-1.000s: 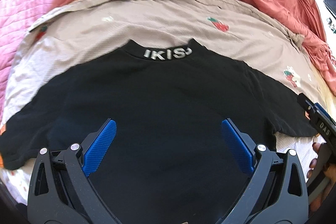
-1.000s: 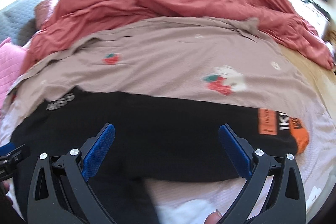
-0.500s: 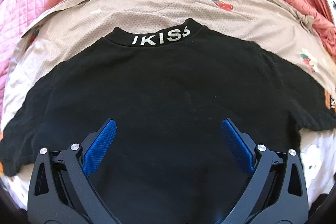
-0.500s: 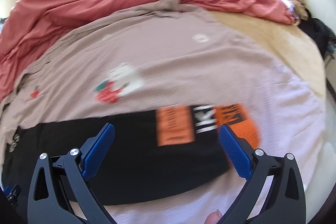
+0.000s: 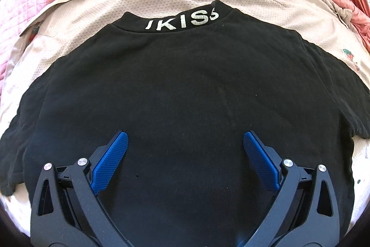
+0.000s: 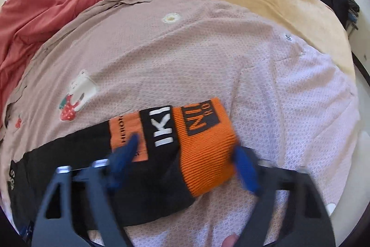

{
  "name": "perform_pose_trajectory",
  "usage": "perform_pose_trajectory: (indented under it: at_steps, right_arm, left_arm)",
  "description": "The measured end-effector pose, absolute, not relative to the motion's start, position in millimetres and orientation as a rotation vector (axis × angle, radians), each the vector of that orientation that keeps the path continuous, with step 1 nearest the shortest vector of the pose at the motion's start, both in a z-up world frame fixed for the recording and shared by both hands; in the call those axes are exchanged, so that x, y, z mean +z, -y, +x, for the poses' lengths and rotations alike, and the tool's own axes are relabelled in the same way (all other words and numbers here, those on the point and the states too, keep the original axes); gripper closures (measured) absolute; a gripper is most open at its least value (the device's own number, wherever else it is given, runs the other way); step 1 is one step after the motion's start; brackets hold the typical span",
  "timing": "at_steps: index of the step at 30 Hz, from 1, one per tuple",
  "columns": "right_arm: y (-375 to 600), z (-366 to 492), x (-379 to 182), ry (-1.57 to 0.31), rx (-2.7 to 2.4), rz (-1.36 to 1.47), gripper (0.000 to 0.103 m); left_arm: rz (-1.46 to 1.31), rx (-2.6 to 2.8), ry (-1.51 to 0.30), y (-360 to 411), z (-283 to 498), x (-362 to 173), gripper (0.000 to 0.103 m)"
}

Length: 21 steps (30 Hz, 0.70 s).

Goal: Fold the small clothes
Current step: 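Move the right tool toward the orange cuff of the sleeve and grasp it, then carry the orange cuff across the shirt body and release it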

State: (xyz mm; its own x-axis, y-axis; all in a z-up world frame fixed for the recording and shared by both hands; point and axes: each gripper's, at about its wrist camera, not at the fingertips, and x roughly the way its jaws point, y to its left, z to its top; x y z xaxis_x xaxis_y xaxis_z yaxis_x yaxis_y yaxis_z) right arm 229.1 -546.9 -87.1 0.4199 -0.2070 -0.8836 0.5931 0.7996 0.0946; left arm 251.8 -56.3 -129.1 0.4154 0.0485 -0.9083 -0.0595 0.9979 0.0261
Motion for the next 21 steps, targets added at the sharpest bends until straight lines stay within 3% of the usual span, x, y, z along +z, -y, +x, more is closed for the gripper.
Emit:
perform_pose_trajectory:
  at_steps: [2, 3, 4, 13, 21]
  right_arm:
    - [550, 229, -87, -1.014, -0.508, 0.451, 0.068]
    - [552, 227, -84, -0.995, -0.495, 0.469, 0.087]
    - [551, 228, -80, -0.979, -0.482, 0.468, 0.097]
    - [466, 258, -37, -0.787, -0.003, 0.478, 0.097]
    - [300, 266, -43, -0.880, 0.391, 0.254, 0.097]
  left_arm:
    - [-0.015, 0.065, -1.140, 55, 252, -129, 0.009]
    - [-0.014, 0.064, -1.139, 56, 252, -129, 0.009]
    - [-0.012, 0.063, -1.138, 55, 252, -128, 0.009]
    - [-0.042, 0.075, -1.129, 44, 240, -118, 0.009]
    - [-0.095, 0.105, -1.114, 22, 223, -109, 0.009]
